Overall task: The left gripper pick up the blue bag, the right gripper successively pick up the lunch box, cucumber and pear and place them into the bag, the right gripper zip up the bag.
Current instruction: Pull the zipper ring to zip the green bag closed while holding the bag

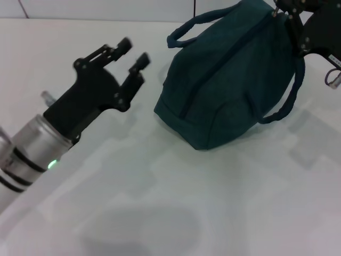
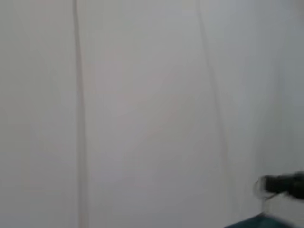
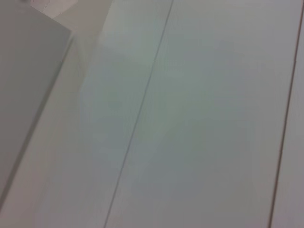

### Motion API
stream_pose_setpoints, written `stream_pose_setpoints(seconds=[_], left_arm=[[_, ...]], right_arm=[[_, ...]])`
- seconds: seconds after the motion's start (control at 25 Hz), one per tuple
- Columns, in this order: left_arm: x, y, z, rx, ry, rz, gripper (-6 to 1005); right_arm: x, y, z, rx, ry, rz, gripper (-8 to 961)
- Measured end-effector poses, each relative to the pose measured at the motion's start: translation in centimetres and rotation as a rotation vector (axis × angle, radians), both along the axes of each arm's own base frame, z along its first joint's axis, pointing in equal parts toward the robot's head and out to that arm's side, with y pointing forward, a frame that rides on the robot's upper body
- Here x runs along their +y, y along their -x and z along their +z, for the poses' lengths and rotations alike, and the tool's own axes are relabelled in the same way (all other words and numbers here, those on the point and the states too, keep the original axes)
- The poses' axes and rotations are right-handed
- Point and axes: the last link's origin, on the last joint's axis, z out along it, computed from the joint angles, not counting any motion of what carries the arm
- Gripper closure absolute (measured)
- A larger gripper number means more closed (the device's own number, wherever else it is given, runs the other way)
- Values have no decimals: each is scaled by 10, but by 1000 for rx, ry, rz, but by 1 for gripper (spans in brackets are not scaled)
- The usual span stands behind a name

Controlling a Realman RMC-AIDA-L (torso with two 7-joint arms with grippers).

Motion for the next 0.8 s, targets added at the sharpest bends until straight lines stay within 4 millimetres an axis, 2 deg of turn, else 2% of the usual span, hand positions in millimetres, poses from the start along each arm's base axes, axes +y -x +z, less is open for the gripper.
stream_pose_setpoints(seconds=[0.24,0.4,0.56,0.8], left_arm=[[21,-26,16,-10,304,-142,559],[28,-41,20,-2,418,-180,397],[37,-53,16,-9,464,-175,247],[61,-68,-1,37,513,-104,250]], right_arm=[[-4,1,-1,16,20,13,941],[-5,1,-1,27,33,14,941],[-6,2,-2,24,41,23,941],[-10,4,-7,12,60,42,941]])
